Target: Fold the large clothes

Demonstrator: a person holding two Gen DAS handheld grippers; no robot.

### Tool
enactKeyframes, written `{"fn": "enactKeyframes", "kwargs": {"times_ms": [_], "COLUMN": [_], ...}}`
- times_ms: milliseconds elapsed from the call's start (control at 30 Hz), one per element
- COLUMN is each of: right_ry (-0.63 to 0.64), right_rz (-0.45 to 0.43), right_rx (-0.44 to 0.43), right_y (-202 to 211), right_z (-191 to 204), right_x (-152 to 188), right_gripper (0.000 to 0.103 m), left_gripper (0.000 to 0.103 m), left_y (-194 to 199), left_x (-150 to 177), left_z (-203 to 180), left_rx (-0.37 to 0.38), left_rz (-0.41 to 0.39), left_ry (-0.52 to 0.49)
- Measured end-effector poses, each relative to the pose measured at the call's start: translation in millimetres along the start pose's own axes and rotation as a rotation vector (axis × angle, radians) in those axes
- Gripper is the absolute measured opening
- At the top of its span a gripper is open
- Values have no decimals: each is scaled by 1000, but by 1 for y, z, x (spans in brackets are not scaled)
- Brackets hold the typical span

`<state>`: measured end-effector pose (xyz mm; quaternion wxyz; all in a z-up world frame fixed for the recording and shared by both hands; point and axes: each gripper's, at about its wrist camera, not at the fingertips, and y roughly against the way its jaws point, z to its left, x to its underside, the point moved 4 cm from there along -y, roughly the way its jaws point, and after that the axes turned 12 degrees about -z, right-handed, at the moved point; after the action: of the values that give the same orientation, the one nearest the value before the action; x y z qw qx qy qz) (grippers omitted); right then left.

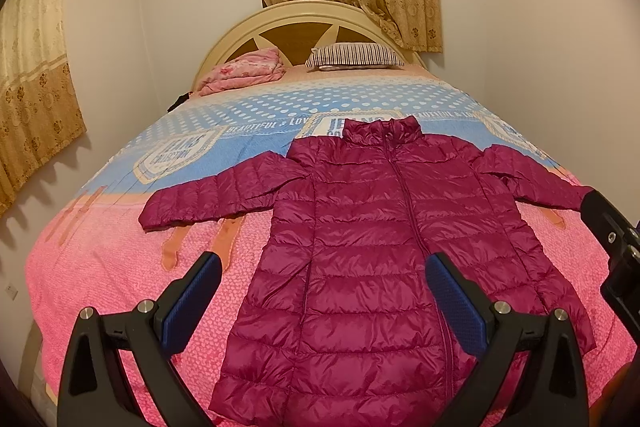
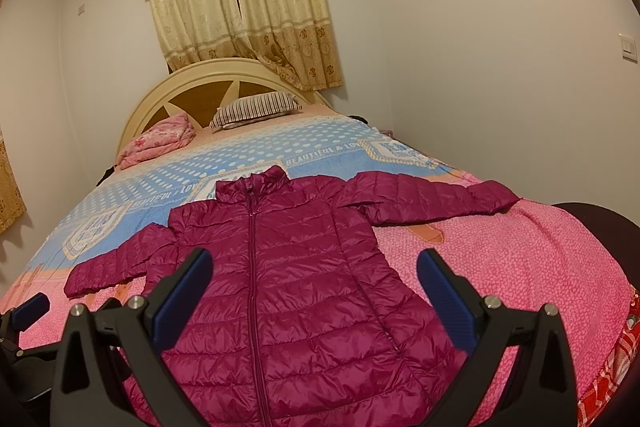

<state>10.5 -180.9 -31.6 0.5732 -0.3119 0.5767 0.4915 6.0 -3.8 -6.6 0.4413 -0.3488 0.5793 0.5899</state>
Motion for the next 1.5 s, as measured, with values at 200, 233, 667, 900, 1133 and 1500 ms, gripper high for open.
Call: {"fn": "enactKeyframes", "kwargs": {"times_ms": [200, 233, 667, 900, 1133, 1500], "right_ry": [-2, -1, -3, -4, -2, -27], "right_rz": [2, 3, 4, 7, 12, 55], "right_rx": [0, 0, -1, -3, -6, 3], "right_y": [-1, -1, -2, -2, -4, -17], "right_z": [1, 1, 1, 2, 4, -3], "right_x": [4, 3, 4, 5, 5, 14], "right_gripper": [103, 103, 103, 103, 103, 103], "left_gripper": [102, 102, 102, 102, 102, 102], "left_y": [0, 0, -1, -1, -2, -20], "left_x": [0, 0, 0, 0, 0, 10], "left_z": [0, 0, 0, -2, -3, -3], "left_rx": [0, 1, 1, 3, 3, 52], "left_rz": [1, 1, 2, 6, 10, 35], "left_ry": [1, 1, 0, -1, 0, 8]}}
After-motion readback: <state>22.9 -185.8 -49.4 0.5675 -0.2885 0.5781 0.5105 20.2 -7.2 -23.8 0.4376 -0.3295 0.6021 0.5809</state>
